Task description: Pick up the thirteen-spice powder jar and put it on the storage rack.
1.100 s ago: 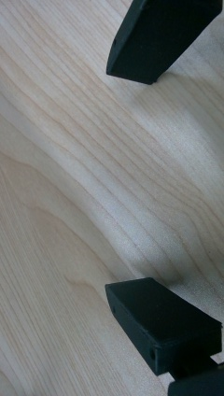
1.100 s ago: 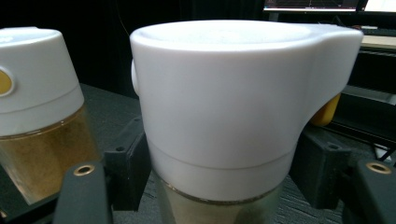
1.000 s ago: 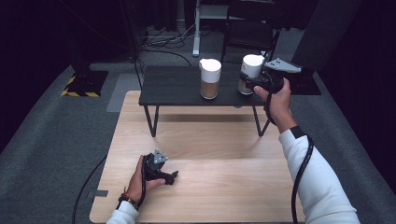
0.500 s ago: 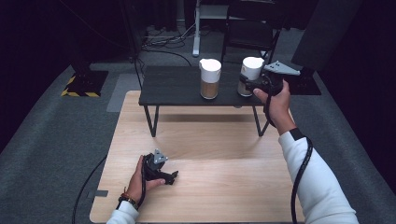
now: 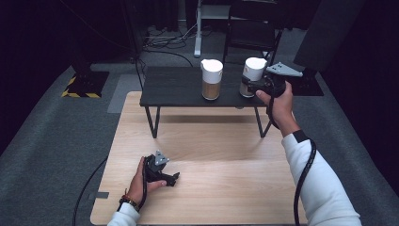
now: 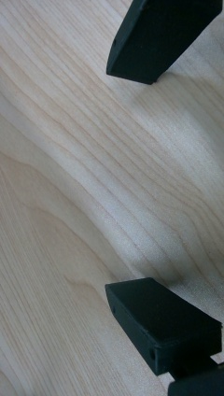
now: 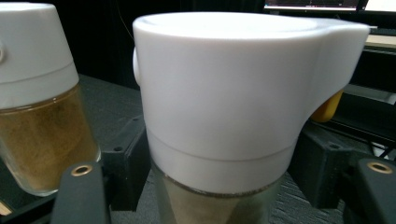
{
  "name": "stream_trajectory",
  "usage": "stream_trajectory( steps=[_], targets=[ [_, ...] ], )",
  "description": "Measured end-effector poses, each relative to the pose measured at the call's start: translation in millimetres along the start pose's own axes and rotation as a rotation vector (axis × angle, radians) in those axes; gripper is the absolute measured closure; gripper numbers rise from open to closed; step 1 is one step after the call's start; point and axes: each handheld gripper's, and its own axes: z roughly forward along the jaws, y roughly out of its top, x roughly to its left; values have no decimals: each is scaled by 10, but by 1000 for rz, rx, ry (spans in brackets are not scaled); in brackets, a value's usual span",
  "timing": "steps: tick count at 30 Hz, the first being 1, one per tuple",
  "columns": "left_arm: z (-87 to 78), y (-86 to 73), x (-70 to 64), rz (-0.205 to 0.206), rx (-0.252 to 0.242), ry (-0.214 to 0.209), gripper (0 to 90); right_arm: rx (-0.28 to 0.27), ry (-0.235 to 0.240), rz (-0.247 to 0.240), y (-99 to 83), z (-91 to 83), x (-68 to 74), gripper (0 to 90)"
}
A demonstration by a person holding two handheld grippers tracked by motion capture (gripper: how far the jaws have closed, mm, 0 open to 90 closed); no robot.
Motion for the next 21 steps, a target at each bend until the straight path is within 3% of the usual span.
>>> stream_trajectory(
  steps=[7, 13, 17, 21],
  targets=[
    [1, -1, 1, 1, -1, 0, 4, 41, 13, 3, 62, -12, -58, 165],
    [0, 0, 0, 0, 0, 0, 4, 69, 2, -26, 148, -43, -48, 30],
    [0, 0, 0, 0, -1, 0, 4, 94, -8, -58, 227, -69, -19, 19],
    [0, 1, 0, 0, 1, 0, 4, 91, -18, -54, 297, -144, -21, 16]
  ],
)
